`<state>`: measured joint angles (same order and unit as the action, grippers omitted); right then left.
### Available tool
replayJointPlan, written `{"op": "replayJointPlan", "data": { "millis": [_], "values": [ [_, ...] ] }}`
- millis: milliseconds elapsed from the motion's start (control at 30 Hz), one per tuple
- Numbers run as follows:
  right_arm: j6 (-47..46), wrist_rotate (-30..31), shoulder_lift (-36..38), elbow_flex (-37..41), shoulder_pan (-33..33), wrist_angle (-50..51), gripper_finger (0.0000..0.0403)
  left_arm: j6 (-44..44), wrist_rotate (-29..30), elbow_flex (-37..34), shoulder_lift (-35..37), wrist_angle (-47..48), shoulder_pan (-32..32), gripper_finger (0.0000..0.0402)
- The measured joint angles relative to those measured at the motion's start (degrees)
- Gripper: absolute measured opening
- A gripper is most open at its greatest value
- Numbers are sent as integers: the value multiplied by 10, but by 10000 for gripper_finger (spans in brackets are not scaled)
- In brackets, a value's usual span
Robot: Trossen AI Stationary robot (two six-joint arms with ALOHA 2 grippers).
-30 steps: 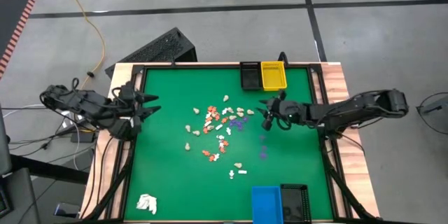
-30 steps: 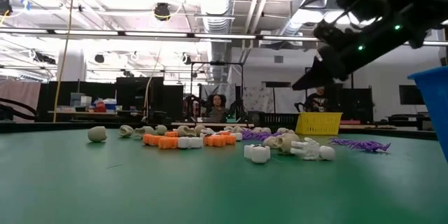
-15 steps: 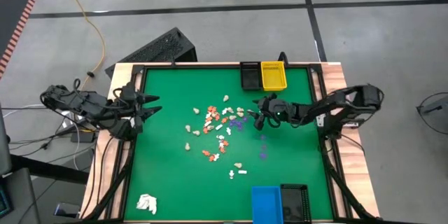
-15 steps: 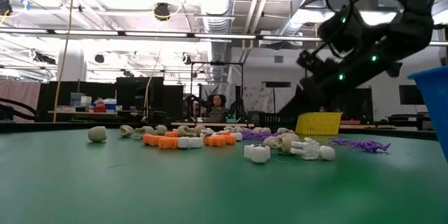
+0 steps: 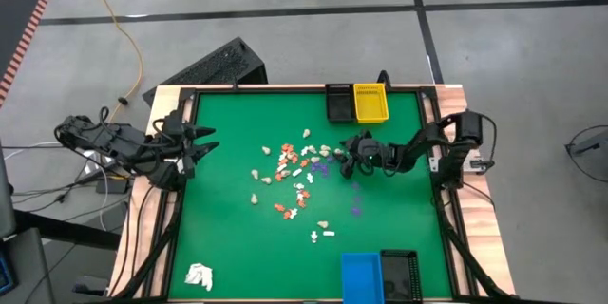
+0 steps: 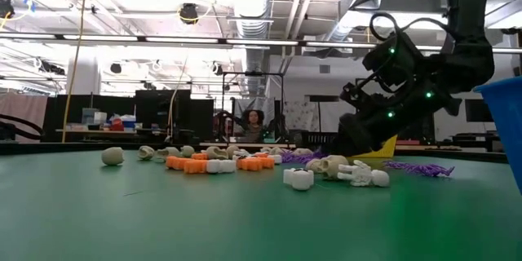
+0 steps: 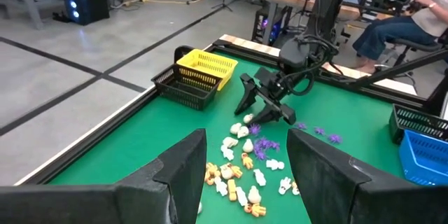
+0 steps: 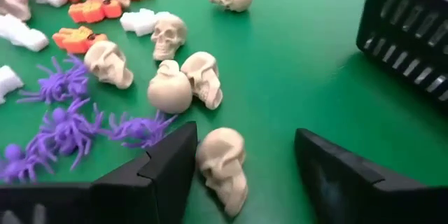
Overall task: Sort Halloween decoration
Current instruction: Put the white skull toy into the bottom black basket
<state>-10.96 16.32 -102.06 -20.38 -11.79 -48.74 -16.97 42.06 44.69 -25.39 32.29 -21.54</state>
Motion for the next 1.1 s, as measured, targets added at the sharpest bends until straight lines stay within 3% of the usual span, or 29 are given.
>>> {"op": "replayJointPlan", "data": {
  "millis": [167,567,767,1100],
  "values": [
    [-9,5,-17,1,0,-10,210,2,0,0,0,0,0,189],
    [-12,10,-17,2,1,-27,49,2,0,0,0,10,0,189],
    [-12,12,4,1,1,-55,43,2,0,0,0,10,0,189],
    [-8,29,124,3,1,2,45,2,2,0,0,14,0,189]
  ]
}}
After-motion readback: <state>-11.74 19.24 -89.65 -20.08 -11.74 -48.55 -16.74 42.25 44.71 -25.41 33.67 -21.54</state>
